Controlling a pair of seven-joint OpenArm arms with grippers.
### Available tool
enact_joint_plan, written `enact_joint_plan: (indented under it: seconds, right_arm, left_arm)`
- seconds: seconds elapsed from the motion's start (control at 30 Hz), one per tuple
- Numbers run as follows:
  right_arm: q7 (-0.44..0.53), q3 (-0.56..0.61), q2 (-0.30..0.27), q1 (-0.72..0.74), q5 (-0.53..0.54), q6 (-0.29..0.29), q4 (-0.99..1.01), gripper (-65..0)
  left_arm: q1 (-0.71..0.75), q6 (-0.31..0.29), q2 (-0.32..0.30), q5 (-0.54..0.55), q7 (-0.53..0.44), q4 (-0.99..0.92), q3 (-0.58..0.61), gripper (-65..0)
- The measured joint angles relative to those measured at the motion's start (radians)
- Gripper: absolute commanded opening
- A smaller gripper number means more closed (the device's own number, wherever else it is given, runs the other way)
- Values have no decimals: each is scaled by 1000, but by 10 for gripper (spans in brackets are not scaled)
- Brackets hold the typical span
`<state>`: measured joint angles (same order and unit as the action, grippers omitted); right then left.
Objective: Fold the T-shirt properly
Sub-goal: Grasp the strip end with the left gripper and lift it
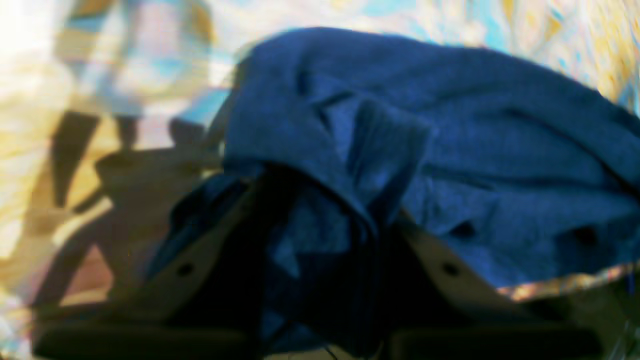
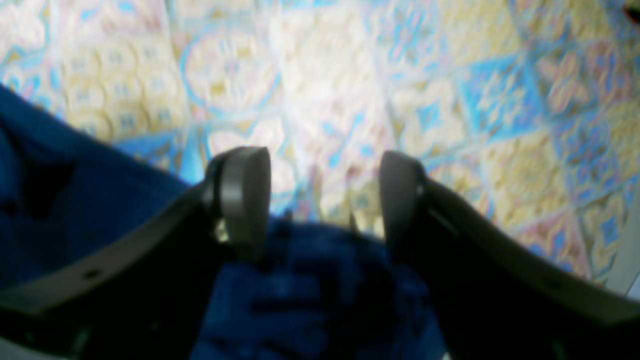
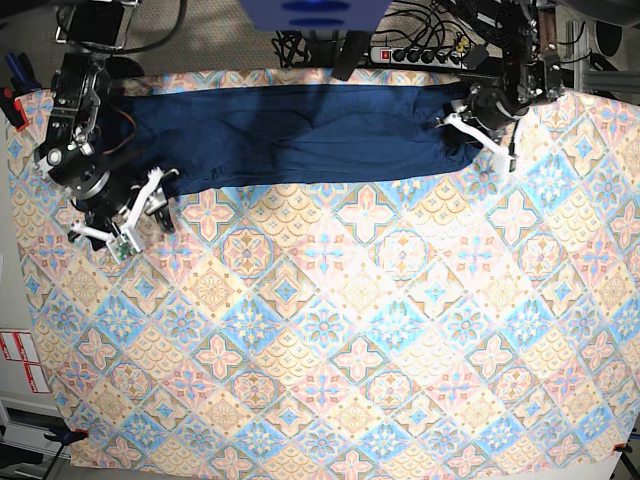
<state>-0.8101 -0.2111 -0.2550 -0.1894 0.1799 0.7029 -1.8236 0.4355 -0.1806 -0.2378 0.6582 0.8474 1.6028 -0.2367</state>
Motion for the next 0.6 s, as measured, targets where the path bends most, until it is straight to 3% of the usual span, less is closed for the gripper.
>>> enact_joint_plan:
  seconds: [0.4, 0.6]
  right_arm:
    - [16, 0, 0, -7, 4, -1, -2, -312]
    - [13, 0, 0, -14, 4, -1, -2, -312]
  left_arm:
    - [-6, 1, -103, -3, -3, 0, -156, -650]
    - [6, 13, -111, -11, 8, 86, -116, -650]
